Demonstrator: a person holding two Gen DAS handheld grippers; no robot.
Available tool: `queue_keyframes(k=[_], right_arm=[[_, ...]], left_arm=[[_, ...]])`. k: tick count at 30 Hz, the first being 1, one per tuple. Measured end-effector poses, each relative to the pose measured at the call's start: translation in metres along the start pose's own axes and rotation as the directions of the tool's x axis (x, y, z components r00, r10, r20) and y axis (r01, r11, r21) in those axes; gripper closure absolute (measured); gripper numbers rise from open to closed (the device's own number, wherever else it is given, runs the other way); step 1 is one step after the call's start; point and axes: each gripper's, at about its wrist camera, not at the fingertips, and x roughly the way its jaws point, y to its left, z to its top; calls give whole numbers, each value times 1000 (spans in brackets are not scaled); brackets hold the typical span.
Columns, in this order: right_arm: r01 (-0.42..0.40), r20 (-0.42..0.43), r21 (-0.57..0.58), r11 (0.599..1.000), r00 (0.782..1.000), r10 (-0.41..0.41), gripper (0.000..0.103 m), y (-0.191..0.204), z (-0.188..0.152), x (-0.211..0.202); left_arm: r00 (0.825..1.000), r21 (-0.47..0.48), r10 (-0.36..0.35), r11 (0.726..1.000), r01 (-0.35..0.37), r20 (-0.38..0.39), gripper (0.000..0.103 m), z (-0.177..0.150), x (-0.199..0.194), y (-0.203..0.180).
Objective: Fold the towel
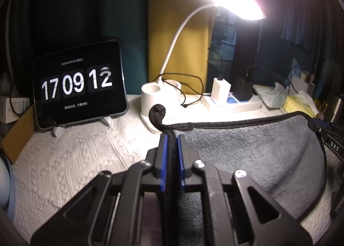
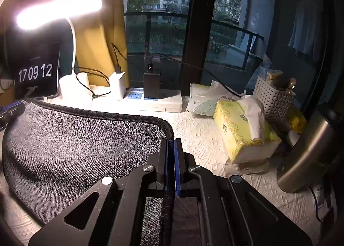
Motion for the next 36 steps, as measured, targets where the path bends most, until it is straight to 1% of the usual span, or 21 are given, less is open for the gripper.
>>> queue_keyframes(k=[5, 10, 16, 20, 24, 29, 34, 36], right_arm=[[-1, -24, 0, 1000, 1000, 1, 97, 0, -3, 14], [-1, -42, -5, 1000, 999, 1, 97, 1, -6, 24], [-7, -90, -11, 1000, 996, 6, 97, 3, -12, 41], [-11, -124, -15, 1000, 992, 9, 97, 4, -17, 53], [-14, -156, -7, 1000, 988, 13, 97, 3, -16, 60], [-19, -208, -6, 1000, 978, 17, 97, 4, -17, 69], [-13, -249, -12, 1000, 968, 10, 97, 7, -19, 77], [-6, -251, -18, 1000, 968, 2, 97, 8, -18, 78]], left_arm=[[1000, 7, 3, 1000, -3, -21, 94, 1, 12, -1], [998, 10, 5, 1000, -4, -61, 94, -2, 27, -1], [994, 7, 3, 1000, -3, -107, 93, -8, 43, 1], [988, -11, 0, 1000, -1, -156, 93, -9, 54, 5], [969, -15, -13, 1000, 10, -246, 93, -12, 73, 5], [957, -46, -30, 999, 18, -289, 92, -15, 80, 10], [954, -48, -33, 999, 19, -297, 91, -17, 83, 10], [954, -50, -34, 999, 20, -299, 91, -18, 84, 11]])
